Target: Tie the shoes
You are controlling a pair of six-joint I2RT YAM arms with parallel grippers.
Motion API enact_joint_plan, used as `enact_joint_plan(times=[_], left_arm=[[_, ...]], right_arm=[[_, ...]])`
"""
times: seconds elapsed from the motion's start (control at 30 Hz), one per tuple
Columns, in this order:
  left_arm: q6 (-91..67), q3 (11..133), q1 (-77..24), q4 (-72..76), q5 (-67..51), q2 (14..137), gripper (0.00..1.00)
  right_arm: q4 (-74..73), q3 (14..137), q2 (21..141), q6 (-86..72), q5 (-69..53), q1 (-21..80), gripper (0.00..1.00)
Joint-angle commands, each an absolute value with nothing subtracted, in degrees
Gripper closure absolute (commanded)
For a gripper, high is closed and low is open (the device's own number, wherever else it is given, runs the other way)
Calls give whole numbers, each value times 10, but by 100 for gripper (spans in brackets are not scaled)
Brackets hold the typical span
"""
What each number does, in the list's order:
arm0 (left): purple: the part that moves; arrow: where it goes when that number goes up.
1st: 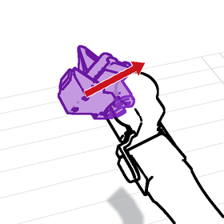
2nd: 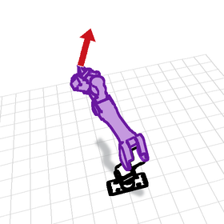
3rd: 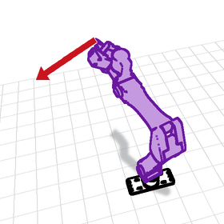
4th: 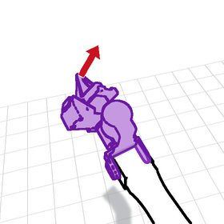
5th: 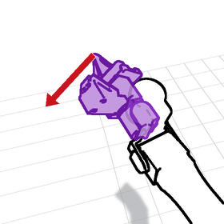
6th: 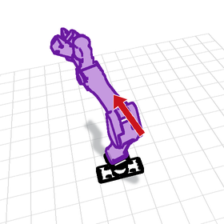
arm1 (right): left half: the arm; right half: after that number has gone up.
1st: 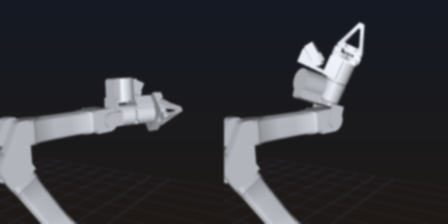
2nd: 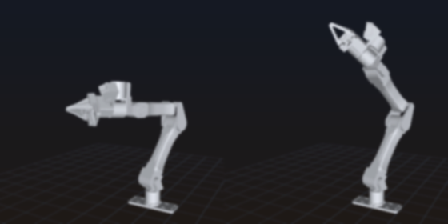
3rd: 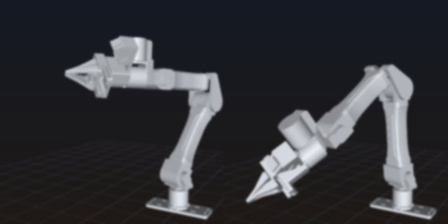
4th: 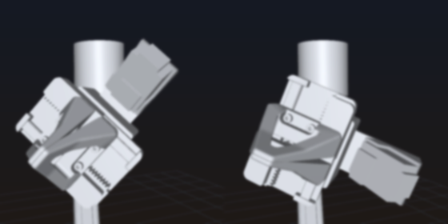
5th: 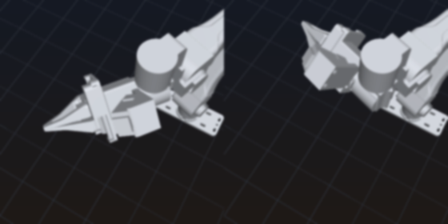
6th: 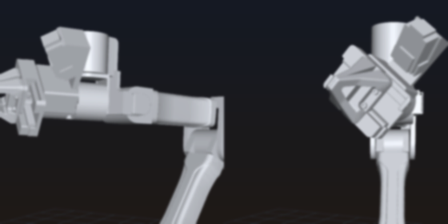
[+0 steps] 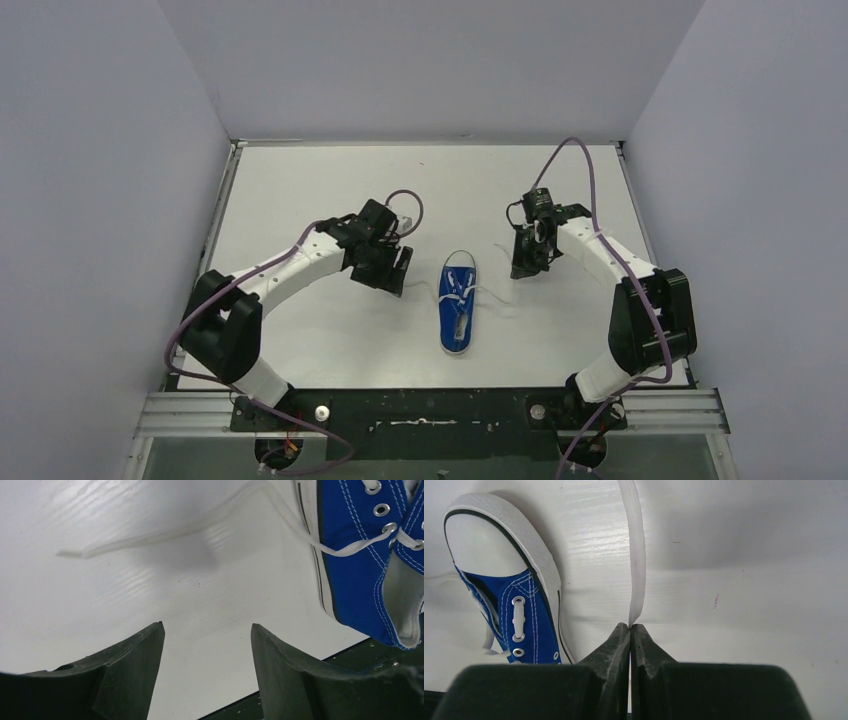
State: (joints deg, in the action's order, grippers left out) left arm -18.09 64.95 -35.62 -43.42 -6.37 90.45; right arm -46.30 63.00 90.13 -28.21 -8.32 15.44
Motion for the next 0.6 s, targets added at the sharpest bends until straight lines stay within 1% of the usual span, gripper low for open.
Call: enact_joint_plan(times=[0.0, 0.1, 0.17, 0.3, 0.57], left_arm=[[-53, 677, -395, -341, -49, 926, 39], [-7, 710, -427, -316, -7, 974, 40], [-3, 745, -432, -315, 17, 1015, 41], [19, 801, -435, -312, 7, 1080, 44], [32, 806, -436, -280, -50, 1124, 48]], right_arm=[[-453, 633, 877, -258, -119, 153, 100], [-467, 639, 876, -248, -118, 151, 100], [-474, 640, 873, -242, -117, 148, 100], [-489, 644, 869, -234, -122, 137, 100], [-506, 652, 863, -224, -124, 129, 100]])
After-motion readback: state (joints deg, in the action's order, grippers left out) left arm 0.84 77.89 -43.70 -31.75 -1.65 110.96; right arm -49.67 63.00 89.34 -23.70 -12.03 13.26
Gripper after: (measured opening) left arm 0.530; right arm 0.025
